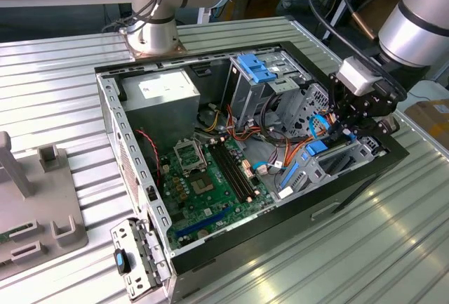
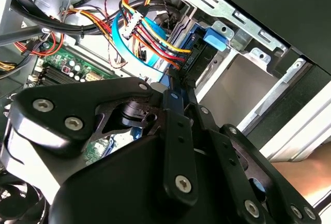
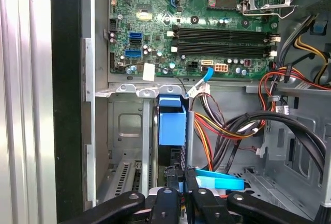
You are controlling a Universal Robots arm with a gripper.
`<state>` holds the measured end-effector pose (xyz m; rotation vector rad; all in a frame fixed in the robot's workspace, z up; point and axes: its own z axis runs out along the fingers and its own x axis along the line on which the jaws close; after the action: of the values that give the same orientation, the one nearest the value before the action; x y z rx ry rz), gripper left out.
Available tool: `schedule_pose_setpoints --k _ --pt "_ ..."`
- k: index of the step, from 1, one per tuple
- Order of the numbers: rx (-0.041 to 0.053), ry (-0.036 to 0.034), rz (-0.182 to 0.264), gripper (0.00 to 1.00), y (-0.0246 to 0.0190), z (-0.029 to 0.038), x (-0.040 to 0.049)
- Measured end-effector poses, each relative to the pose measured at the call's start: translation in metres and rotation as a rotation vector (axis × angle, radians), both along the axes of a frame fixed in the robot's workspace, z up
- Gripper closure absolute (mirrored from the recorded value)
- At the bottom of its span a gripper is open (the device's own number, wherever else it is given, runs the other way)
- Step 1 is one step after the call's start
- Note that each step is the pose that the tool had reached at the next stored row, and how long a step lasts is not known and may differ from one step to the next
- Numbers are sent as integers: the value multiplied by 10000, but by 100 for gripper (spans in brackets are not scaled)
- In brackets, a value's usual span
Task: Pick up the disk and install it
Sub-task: 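Insert the second disk wire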
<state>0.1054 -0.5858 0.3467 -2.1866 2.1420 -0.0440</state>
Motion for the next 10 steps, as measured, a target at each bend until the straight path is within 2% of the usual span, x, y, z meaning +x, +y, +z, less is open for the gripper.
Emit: schedule_pose_setpoints --k 6,9,10 --pt "3 0 0 84 -14 -37 0" --pt "5 0 -20 84 -14 -33 0" --pt "16 -1 -30 84 -14 -5 0"
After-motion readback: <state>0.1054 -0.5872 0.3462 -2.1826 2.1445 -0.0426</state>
